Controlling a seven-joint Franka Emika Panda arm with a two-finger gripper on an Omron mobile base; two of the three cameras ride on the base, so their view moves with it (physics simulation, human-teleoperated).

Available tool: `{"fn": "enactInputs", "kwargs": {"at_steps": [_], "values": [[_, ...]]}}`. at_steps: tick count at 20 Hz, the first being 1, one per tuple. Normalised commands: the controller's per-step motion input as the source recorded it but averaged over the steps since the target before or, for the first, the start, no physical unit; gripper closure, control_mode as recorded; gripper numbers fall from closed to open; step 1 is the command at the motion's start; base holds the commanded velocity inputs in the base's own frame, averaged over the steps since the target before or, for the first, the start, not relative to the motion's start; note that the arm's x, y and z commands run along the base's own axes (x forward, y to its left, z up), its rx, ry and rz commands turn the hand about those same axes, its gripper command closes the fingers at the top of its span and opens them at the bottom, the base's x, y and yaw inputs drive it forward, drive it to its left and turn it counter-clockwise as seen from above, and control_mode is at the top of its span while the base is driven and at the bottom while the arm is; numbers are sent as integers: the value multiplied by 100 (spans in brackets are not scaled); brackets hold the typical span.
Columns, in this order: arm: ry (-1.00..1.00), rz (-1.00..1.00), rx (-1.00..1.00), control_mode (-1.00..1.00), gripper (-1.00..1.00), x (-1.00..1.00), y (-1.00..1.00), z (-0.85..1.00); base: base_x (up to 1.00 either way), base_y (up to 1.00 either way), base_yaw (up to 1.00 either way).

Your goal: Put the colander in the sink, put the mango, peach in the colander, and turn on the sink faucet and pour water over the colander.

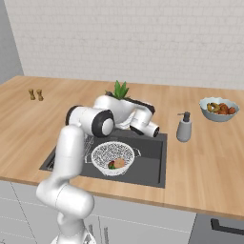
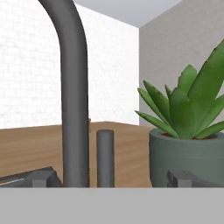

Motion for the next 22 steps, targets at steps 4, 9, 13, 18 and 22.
{"fn": "enactInputs", "kwargs": {"at_steps": [4, 9, 13, 18, 22], "values": [[0, 0, -4, -100, -100, 20, 12, -5, 0, 0, 0], [0, -2, -5, -100, -100, 15, 16, 0, 0, 0, 0], [0, -12, -2, -100, -100, 4, 5, 0, 0, 0, 0], [0, -20, 0, -100, 100, 0, 0, 0, 0, 0, 0], [0, -23, 0, -100, 100, 0, -1, 0, 0, 0, 0]]}}
